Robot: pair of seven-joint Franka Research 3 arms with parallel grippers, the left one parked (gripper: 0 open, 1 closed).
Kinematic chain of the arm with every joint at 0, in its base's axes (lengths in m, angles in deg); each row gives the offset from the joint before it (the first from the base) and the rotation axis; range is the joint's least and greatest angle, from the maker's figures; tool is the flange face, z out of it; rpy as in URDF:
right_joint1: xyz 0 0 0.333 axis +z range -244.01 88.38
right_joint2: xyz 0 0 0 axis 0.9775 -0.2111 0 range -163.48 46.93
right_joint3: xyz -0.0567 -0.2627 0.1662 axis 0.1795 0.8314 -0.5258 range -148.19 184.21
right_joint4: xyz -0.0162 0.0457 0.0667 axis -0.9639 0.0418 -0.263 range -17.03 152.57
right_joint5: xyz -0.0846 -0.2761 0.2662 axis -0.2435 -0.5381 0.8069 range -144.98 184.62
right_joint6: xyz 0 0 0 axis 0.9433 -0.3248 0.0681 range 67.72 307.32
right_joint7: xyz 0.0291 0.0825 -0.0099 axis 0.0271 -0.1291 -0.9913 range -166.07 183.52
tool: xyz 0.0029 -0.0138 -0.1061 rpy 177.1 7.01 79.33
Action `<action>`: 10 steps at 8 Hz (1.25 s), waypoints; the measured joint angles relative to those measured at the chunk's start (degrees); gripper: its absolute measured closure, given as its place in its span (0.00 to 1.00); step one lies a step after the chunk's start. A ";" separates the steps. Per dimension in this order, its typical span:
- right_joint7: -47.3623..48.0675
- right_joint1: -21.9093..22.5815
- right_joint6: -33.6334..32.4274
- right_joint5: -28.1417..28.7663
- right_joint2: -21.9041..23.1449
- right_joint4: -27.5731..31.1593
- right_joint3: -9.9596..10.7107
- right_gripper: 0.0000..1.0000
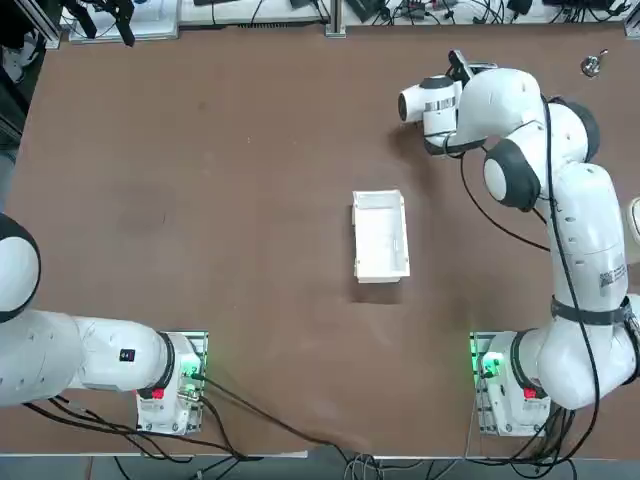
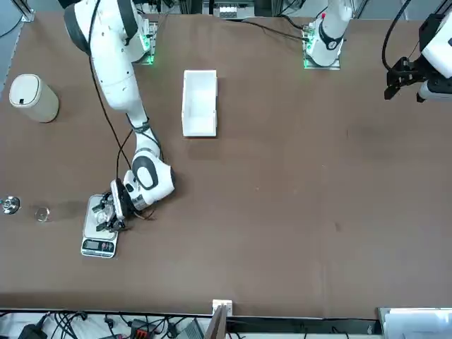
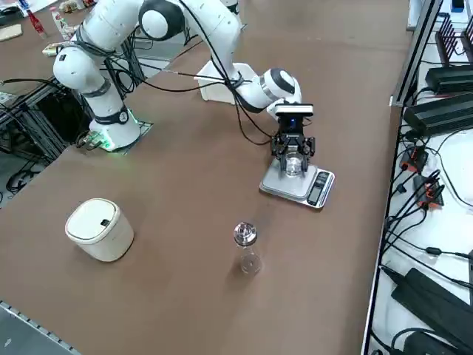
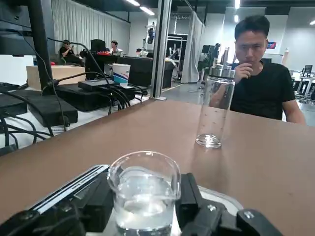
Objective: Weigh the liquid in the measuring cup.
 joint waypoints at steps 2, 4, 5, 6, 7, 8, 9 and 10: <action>-1.51 -0.01 0.00 1.89 -0.05 -0.41 -0.01 0.00; -9.26 0.41 -0.62 9.49 1.48 -1.97 -0.12 0.00; -14.51 1.06 -1.50 15.19 4.04 -2.73 -0.48 0.00; -19.59 2.23 -2.26 21.50 7.30 -3.19 -1.06 0.00; -23.50 3.94 -4.01 27.00 10.56 -3.66 -1.38 0.00; -27.22 5.16 -6.88 30.46 13.17 -4.33 -1.62 0.00; -30.93 5.59 -9.25 33.35 14.83 -5.28 -1.65 0.00; -35.95 5.48 -10.87 36.86 16.26 -6.66 -1.53 0.00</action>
